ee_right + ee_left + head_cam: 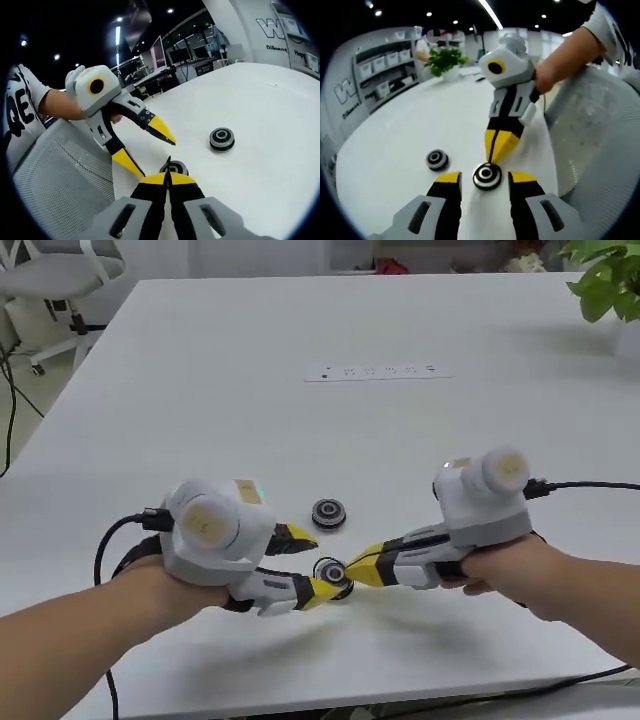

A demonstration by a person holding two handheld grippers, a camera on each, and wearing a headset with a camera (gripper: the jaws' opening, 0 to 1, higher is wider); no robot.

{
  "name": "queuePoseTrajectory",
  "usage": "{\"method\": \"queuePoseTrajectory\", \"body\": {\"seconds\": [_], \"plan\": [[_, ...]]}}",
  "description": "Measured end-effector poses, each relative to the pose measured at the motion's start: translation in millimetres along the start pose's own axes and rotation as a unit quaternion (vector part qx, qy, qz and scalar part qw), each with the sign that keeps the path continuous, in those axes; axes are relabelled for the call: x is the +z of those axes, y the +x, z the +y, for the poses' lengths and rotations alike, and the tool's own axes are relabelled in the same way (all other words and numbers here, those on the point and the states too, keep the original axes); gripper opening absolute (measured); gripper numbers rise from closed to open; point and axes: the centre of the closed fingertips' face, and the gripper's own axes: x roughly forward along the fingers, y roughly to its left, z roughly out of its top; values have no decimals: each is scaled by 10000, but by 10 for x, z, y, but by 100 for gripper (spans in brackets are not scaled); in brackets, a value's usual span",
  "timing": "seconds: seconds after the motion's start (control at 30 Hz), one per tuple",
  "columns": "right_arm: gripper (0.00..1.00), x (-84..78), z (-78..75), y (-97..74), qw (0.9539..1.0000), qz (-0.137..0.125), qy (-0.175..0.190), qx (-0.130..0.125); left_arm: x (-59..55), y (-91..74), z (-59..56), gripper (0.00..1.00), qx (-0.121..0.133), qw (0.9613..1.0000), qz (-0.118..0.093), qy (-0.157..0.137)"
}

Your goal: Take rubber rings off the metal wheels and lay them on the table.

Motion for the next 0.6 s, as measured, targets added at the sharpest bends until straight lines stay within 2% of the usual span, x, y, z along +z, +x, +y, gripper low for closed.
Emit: {"method": "queuePoseTrajectory", "body": {"seconds": [0.23, 0.47, 0.6], "plan": [[0, 60, 13, -21, 10000, -94, -12, 23, 41, -181, 4, 42, 95, 9996, -207, -160], [0, 136, 98, -28, 9997, -180, -8, 145, 124, -319, -9, 46, 146, 9989, -395, -217], [0, 220, 135, -30, 9992, -345, 57, 181, 140, -402, 43, 49, 251, 9984, -464, -217]]}}
